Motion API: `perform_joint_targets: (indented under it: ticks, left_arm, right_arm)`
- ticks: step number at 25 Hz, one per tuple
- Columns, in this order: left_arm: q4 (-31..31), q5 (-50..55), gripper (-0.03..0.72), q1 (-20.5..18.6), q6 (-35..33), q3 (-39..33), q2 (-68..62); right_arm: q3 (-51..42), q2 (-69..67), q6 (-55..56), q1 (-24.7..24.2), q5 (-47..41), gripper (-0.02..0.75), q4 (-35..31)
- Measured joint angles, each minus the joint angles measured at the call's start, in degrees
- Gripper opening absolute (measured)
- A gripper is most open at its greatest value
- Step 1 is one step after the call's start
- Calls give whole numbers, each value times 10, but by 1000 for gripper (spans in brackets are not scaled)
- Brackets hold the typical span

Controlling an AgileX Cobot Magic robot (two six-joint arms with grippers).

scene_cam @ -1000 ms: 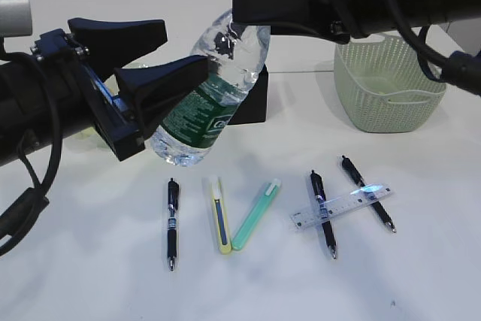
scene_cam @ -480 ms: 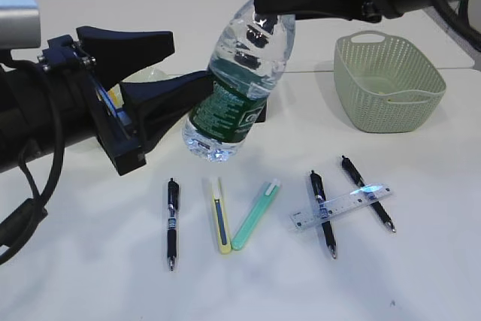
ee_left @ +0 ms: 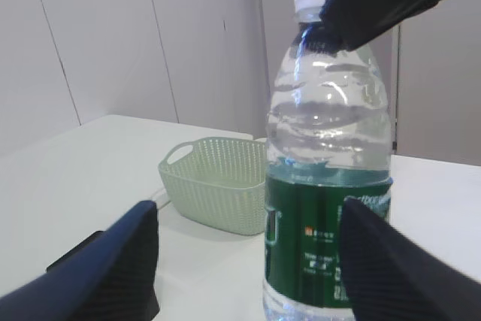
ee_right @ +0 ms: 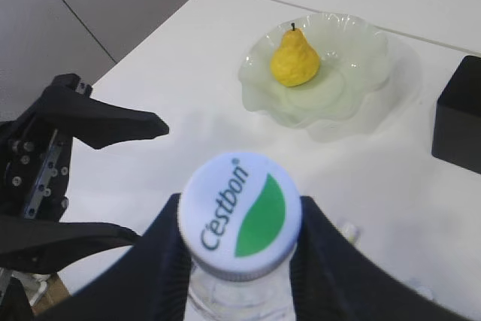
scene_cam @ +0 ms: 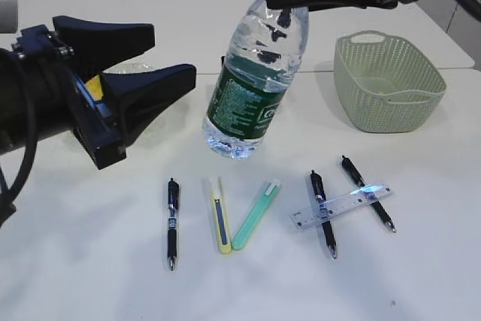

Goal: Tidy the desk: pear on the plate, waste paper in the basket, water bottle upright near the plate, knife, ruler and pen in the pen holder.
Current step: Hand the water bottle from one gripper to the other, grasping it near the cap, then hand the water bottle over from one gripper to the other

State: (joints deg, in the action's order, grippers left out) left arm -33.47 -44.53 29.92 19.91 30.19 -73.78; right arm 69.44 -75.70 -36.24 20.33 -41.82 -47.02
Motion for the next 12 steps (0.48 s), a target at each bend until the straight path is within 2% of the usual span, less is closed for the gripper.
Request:
perform_joint_targets:
  ticks: [4, 12]
  left_arm:
    - [-21, 41, 527, 0, 37, 0, 25]
    - [-156, 64, 527, 0, 140, 0, 29]
  right_arm:
    - [9, 0, 14, 0, -4, 249, 26]
    - [24, 0, 19, 0, -43, 249, 44]
